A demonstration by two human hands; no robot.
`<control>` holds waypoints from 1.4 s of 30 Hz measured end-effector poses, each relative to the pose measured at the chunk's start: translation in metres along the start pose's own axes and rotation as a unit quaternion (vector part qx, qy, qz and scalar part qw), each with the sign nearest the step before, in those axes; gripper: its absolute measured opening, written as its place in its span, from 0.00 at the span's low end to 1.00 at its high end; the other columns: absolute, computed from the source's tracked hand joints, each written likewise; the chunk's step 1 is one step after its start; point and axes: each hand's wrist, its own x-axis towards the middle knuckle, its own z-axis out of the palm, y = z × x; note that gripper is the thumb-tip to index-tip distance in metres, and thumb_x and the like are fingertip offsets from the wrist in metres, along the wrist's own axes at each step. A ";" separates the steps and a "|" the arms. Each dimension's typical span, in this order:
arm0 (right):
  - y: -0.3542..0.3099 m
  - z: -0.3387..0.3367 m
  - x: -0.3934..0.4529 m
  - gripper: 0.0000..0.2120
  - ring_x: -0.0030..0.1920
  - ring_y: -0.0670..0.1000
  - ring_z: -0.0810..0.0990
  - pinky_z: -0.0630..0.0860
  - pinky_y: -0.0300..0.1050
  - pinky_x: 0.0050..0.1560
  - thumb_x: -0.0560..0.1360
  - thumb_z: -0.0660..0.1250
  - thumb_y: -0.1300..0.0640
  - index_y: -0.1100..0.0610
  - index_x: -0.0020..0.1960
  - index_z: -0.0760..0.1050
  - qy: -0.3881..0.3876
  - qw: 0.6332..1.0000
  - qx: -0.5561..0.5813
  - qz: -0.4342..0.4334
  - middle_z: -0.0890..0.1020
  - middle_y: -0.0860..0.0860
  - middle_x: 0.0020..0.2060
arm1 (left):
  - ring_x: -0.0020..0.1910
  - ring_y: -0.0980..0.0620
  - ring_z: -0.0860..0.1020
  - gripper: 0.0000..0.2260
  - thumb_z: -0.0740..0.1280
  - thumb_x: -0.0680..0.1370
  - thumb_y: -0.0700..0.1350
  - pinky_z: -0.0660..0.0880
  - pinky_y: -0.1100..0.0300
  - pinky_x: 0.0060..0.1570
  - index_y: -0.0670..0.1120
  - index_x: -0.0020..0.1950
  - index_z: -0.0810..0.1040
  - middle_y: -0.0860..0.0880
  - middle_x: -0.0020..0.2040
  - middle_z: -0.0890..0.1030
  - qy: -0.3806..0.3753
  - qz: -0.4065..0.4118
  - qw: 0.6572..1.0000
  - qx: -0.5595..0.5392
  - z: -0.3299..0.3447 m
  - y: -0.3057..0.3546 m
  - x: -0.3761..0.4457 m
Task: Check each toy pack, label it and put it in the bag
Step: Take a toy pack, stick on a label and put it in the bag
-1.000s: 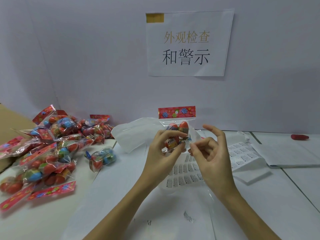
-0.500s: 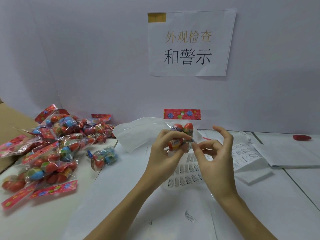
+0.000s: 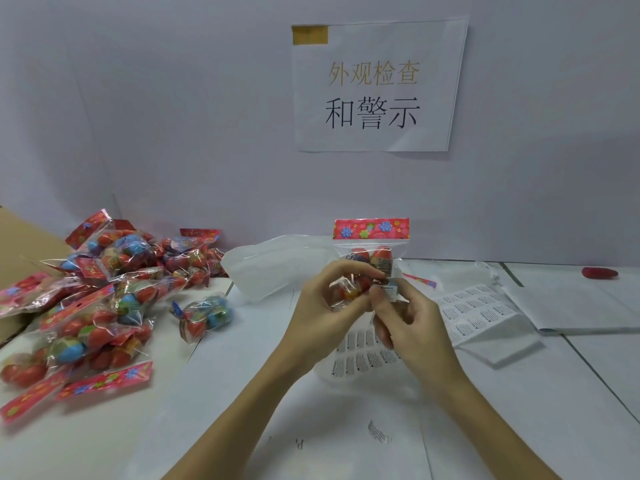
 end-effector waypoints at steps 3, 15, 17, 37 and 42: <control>-0.001 -0.004 0.001 0.10 0.27 0.49 0.74 0.73 0.38 0.30 0.81 0.65 0.45 0.49 0.53 0.82 0.005 1.000 -0.002 -0.018 0.76 0.51 0.26 | 0.56 0.41 0.84 0.09 0.75 0.79 0.41 0.83 0.52 0.54 0.47 0.58 0.83 0.47 0.58 0.84 -0.005 -0.007 1.000 -0.005 0.000 -0.001 0.000; -0.002 -0.008 0.002 0.15 0.35 0.56 0.83 0.80 0.45 0.40 0.82 0.65 0.43 0.52 0.54 0.84 -0.038 0.998 0.042 0.001 0.84 0.58 0.35 | 0.56 0.45 0.85 0.22 0.77 0.77 0.44 0.83 0.57 0.52 0.54 0.68 0.75 0.51 0.61 0.83 -0.003 -0.004 1.000 0.007 -0.003 0.003 0.002; -0.002 -0.008 0.002 0.11 0.35 0.55 0.84 0.81 0.44 0.40 0.82 0.65 0.46 0.49 0.52 0.84 -0.042 0.999 0.020 -0.001 0.84 0.57 0.34 | 0.54 0.44 0.86 0.35 0.80 0.75 0.45 0.84 0.54 0.53 0.62 0.75 0.66 0.50 0.62 0.83 -0.007 -0.036 0.999 -0.027 -0.004 0.003 0.003; -0.001 -0.027 0.006 0.15 0.33 0.50 0.73 0.72 0.42 0.39 0.76 0.72 0.39 0.51 0.50 0.84 -0.122 0.990 -0.035 0.057 0.76 0.51 0.31 | 0.58 0.46 0.84 0.33 0.78 0.69 0.61 0.80 0.47 0.61 0.58 0.72 0.74 0.50 0.60 0.85 0.120 -0.151 0.980 -0.053 -0.031 -0.007 0.019; -0.006 -0.023 0.004 0.21 0.30 0.50 0.71 0.71 0.39 0.34 0.83 0.63 0.42 0.57 0.42 0.82 -0.114 0.992 -0.004 0.060 0.75 0.53 0.28 | 0.44 0.46 0.85 0.16 0.78 0.69 0.53 0.82 0.52 0.50 0.45 0.52 0.87 0.45 0.46 0.87 0.147 -0.138 0.977 -0.072 -0.033 -0.009 0.016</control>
